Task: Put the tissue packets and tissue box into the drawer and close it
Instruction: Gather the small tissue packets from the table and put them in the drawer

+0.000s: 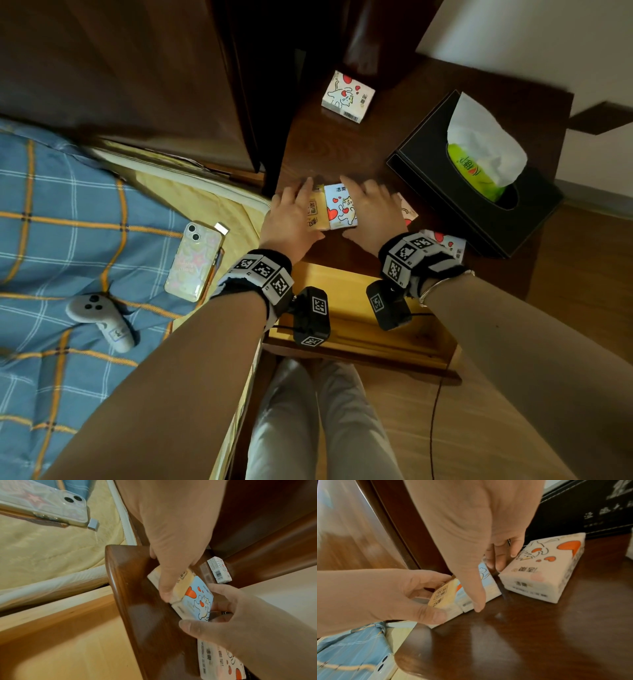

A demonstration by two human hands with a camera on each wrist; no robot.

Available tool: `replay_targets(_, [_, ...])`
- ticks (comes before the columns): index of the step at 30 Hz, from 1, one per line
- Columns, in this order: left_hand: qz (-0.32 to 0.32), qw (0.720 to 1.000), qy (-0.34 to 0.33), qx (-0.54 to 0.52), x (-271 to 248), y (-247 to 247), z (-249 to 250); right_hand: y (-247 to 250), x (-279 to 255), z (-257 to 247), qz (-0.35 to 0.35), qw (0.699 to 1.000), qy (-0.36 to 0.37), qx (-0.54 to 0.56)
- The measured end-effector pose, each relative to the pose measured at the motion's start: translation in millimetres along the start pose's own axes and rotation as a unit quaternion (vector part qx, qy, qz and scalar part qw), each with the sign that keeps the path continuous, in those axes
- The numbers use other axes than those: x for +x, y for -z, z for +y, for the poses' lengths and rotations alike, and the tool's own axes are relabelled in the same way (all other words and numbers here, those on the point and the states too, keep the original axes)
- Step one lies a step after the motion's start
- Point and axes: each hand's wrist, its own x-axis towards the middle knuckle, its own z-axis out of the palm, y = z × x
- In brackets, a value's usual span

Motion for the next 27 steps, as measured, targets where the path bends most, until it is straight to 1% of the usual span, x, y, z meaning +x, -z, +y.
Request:
replay_targets(2, [0.0, 1.0, 0.003, 0.005, -3.4, 4.5, 2.1, 2.4, -6.1, 2.3, 0.003, 1.0, -0.003, -0.007])
replay_targets(6, [0.07, 0.997, -0.017, -0.024, -3.7, 19.6, 14.4, 9.7, -24.8, 15.0, 0.043, 0.999, -0.024, -0.005])
replay_targets(8, [0.089, 0.995, -0.029, -0.018, 7.3, 28.6, 25.9, 11.5, -33.5, 23.6, 0.04, 0.999, -0.03, -0.017])
replay_targets(14, [0.033, 0.996, -0.059, 0.056, 64.3, 42.3, 70.9, 8.7, -41.2, 43.8, 0.016, 0.998, -0.037, -0.054])
replay_targets(18, [0.007, 0.992, -0.066, 0.105, 96.5, 42.1, 85.7, 7.4, -40.7, 48.6, -0.009, 0.999, -0.036, -0.038])
replay_targets(21, [0.005, 0.991, -0.076, 0.113, 116.1, 42.9, 85.7, 5.4, -40.4, 55.3, -0.039, 0.999, -0.015, -0.007])
replay_targets(24, [0.007, 0.988, -0.089, 0.125, 126.8, 43.9, 79.1, 3.1, -41.1, 61.5, -0.051, 0.999, 0.01, -0.003])
replay_targets(27, [0.043, 0.986, -0.101, 0.123, 119.3, 41.6, 73.0, 1.8, -42.5, 63.0, -0.051, 0.999, 0.016, -0.005])
